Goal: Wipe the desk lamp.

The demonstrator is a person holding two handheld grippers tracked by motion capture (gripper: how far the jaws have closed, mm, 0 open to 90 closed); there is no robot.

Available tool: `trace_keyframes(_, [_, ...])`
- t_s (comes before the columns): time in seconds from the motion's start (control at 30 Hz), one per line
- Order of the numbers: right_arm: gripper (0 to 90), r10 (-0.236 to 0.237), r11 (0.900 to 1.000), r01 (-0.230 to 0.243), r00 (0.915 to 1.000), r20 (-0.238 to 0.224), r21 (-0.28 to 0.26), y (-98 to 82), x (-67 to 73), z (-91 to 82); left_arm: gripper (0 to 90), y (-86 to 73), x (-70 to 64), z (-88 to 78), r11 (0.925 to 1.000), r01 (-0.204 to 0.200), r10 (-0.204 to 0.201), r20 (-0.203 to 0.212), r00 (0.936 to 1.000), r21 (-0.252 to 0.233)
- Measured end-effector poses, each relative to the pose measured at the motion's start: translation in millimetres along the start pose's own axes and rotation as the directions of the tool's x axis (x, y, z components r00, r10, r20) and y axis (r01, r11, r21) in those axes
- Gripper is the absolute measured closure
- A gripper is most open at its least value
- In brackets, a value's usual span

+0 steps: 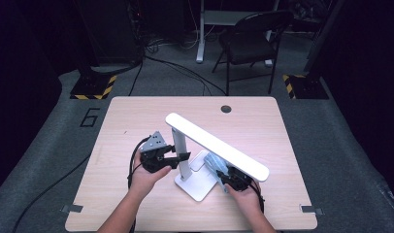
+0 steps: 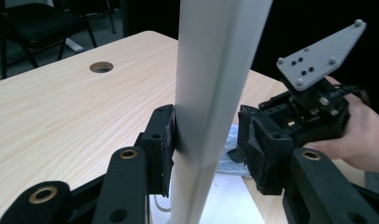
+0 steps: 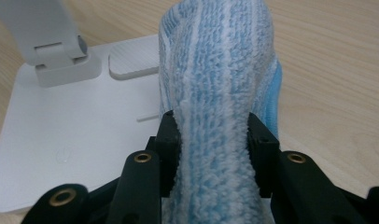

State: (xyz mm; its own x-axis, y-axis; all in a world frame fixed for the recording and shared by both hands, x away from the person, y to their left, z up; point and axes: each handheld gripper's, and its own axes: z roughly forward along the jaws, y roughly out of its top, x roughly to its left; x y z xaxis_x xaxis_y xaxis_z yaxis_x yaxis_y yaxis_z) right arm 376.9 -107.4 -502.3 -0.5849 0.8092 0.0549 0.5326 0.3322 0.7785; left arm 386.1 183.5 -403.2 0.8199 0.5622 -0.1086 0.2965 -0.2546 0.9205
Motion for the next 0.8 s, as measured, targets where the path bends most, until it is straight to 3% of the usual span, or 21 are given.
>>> trace_keyframes(0.43, [64.2, 0.000, 1.000, -0.001, 0.9998, 0.018, 0.028, 5.0, -6.7, 3.8, 54.3, -0.6, -1.4, -2.5, 0.9999, -0.014, 0.013, 0.051, 0.9986, 0.011])
trace_keyframes(0.53, [64.3, 0.007, 1.000, -0.007, 0.9998, 0.020, 0.012, 6.2, -7.2, 6.8, 50.8, 2.1, -1.9, -1.4, 0.9997, -0.025, 0.025, 0.062, 0.9978, 0.002])
trace_keyframes(0.8, [64.3, -0.054, 0.998, 0.053, 0.9981, 0.029, 0.027, 16.8, -8.9, 17.7, 49.6, 3.2, -1.5, -2.7, 0.9993, -0.038, 0.037, 0.069, 0.9969, 0.007])
